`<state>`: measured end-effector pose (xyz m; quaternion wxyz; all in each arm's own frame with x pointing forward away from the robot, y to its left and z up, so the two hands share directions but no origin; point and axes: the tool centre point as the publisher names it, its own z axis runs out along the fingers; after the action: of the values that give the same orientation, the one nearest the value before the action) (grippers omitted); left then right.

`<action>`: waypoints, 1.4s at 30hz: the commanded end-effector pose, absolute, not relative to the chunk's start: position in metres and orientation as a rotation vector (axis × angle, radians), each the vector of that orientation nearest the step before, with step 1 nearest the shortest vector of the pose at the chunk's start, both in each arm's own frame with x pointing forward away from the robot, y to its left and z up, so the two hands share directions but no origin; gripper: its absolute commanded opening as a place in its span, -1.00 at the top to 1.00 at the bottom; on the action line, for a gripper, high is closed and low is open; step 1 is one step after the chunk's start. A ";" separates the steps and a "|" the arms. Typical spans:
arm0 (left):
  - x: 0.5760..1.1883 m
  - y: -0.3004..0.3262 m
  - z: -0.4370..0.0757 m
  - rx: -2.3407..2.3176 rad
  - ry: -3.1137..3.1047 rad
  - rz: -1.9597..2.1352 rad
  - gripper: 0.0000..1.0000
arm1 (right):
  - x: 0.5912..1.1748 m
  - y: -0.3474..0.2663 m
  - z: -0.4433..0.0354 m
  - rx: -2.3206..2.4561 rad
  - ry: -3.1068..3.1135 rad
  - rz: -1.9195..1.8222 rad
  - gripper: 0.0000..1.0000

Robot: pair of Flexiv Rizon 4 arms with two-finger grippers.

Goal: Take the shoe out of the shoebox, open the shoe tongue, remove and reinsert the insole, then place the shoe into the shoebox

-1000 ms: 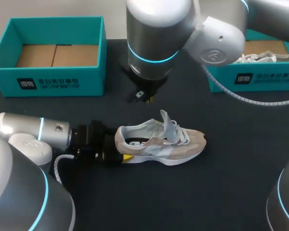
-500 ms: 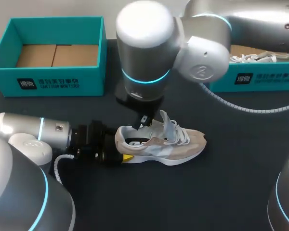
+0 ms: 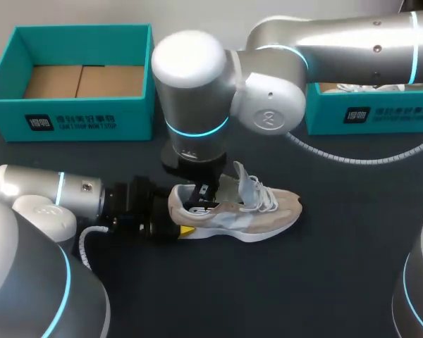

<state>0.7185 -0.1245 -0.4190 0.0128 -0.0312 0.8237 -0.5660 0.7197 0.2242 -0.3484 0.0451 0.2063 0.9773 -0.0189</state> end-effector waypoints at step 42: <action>0.718 -0.123 -0.422 -0.097 2.571 -1.761 1.00 | 0.718 0.210 -0.387 0.675 3.015 -0.008 1.00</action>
<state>0.7184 -0.1241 -0.4192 0.0126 -0.0311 0.8238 -0.5659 0.7262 0.2163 -0.3984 0.0101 0.2110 0.9773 -0.0133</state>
